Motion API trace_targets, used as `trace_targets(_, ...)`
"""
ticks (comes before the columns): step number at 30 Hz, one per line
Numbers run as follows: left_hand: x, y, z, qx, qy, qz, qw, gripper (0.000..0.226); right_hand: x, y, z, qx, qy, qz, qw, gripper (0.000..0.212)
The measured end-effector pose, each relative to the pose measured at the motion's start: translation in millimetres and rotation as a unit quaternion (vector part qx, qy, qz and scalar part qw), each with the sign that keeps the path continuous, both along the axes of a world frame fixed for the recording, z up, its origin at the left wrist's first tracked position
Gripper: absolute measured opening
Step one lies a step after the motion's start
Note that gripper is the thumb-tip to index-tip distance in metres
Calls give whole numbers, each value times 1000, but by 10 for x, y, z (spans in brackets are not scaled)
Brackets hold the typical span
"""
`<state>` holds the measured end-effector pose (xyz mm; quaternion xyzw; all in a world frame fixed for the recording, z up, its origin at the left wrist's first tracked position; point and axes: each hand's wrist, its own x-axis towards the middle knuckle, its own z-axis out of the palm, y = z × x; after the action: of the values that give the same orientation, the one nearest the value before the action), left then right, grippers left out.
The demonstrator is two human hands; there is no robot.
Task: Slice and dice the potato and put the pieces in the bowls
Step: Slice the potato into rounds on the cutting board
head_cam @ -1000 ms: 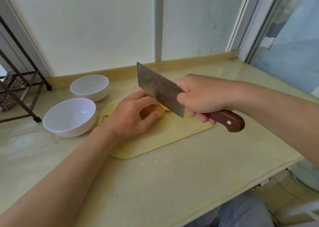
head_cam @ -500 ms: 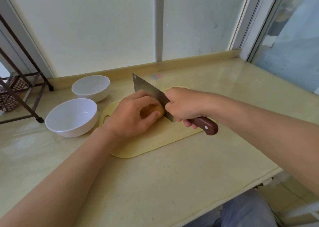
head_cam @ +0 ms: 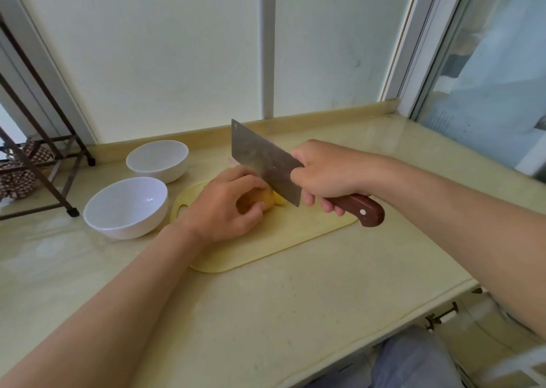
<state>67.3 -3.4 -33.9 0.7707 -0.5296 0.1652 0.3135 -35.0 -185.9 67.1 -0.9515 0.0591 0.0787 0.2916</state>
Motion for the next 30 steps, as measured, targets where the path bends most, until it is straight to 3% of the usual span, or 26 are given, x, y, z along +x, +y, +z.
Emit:
trace_targets(10, 18, 4, 3, 8, -16, -7, 1000, 29, -62, 34, 90, -10, -8, 2, 1000, 22)
trace_targets(14, 17, 2, -4, 11, -17, -9, 1000, 29, -100, 62, 146, -15, -15, 5, 1000, 37)
trace_targets(30, 41, 3, -1, 11, -34, -19, 999, 26, -170, 135, 230, -8, 6, -10, 1000, 35)
